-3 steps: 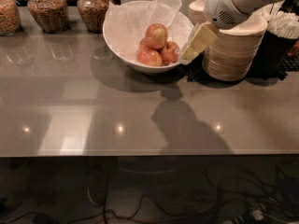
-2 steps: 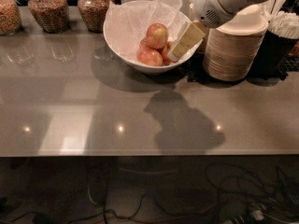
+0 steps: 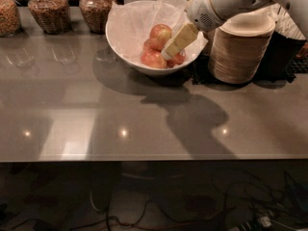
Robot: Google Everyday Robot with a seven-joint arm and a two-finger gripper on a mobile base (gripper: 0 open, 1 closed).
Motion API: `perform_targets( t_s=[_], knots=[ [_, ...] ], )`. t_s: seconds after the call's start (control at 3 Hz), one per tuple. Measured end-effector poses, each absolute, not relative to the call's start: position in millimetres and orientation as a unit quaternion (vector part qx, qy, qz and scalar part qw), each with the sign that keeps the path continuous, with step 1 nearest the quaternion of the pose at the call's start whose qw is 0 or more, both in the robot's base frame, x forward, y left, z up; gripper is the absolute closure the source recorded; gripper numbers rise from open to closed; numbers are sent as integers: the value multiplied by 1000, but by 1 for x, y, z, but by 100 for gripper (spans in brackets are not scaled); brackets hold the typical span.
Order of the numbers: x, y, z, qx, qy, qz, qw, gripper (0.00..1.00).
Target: Pick apple from white bowl
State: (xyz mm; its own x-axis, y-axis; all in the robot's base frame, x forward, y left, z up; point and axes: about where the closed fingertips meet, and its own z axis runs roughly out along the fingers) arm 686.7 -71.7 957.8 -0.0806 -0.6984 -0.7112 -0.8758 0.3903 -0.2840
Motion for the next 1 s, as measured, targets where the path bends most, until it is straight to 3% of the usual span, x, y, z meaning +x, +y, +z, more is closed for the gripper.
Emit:
perform_targets(
  t_s=[0.33, 1.0],
  knots=[
    [704, -65, 954, -530, 727, 129, 418, 1],
    [723, -53, 946, -522, 729, 142, 419, 32]
  ],
)
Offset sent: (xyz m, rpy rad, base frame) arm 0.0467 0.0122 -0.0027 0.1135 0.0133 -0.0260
